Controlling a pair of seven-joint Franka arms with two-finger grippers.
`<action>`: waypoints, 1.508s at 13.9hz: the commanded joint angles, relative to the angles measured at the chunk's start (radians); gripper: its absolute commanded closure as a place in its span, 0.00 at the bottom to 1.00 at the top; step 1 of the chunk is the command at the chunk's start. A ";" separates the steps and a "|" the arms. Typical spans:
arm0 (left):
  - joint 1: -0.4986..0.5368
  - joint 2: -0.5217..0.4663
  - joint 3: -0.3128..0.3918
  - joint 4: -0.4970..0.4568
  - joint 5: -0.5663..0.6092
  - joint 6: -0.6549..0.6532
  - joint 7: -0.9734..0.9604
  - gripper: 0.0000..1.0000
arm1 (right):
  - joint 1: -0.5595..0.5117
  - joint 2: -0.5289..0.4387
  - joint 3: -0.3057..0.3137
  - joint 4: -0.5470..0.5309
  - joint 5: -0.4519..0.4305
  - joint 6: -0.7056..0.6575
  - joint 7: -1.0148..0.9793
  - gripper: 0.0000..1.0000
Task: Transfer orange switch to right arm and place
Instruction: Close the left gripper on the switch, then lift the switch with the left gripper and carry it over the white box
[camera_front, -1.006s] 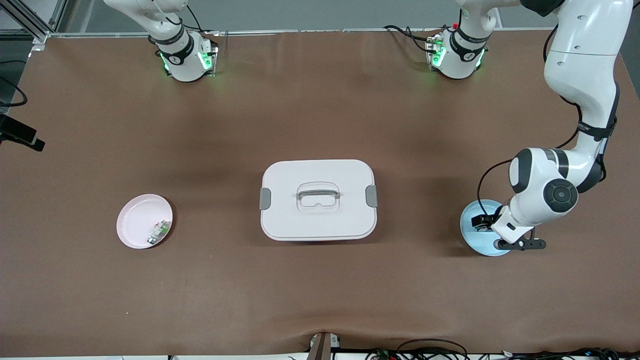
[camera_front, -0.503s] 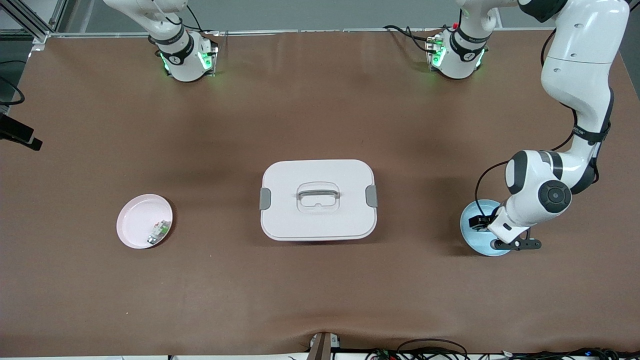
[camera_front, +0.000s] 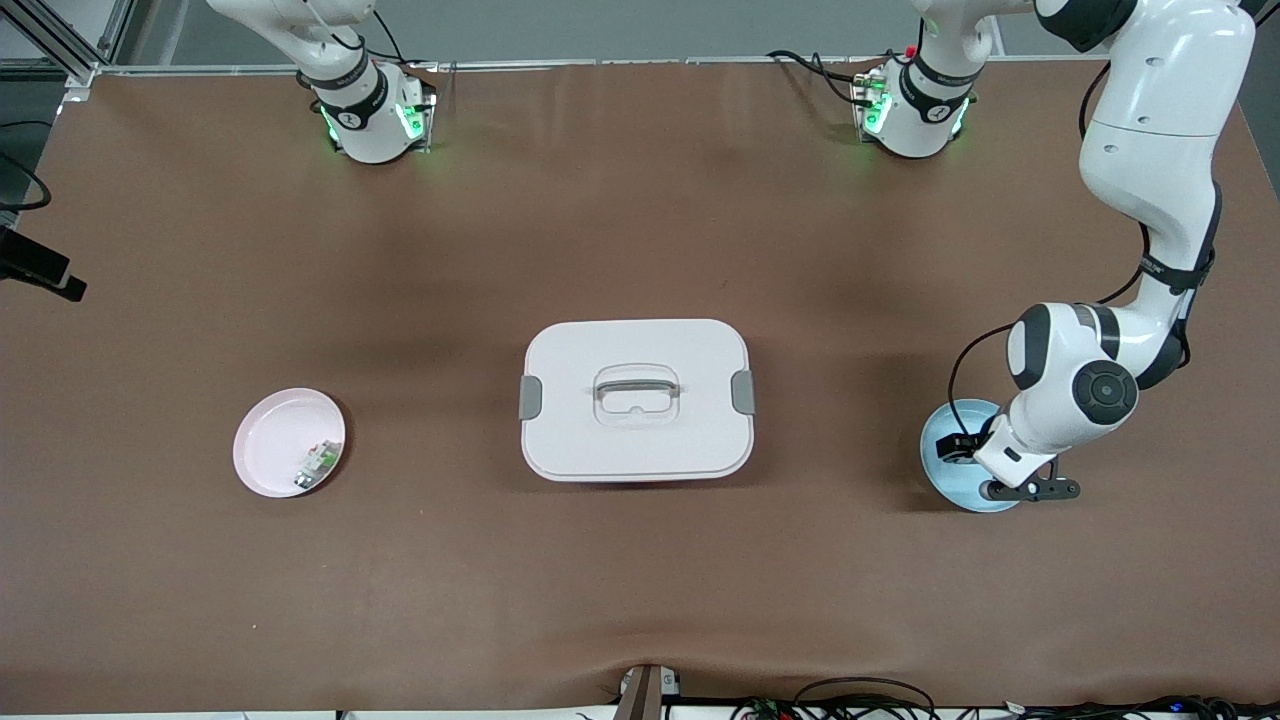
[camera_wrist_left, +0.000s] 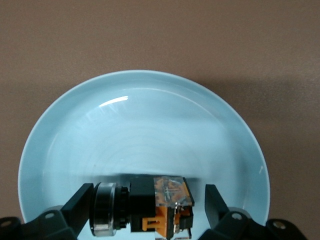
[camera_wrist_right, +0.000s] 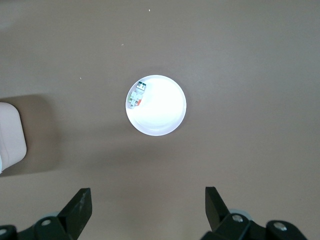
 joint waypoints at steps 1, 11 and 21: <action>0.002 -0.009 0.000 -0.013 0.026 0.016 -0.035 0.26 | -0.009 -0.012 0.004 -0.010 0.010 -0.002 -0.005 0.00; 0.006 -0.062 -0.005 -0.021 0.023 0.003 -0.105 0.64 | -0.012 -0.011 0.004 -0.005 -0.006 0.001 0.000 0.00; 0.012 -0.332 -0.020 0.010 -0.181 -0.390 -0.185 0.63 | -0.012 -0.011 0.003 -0.004 0.004 0.001 -0.002 0.00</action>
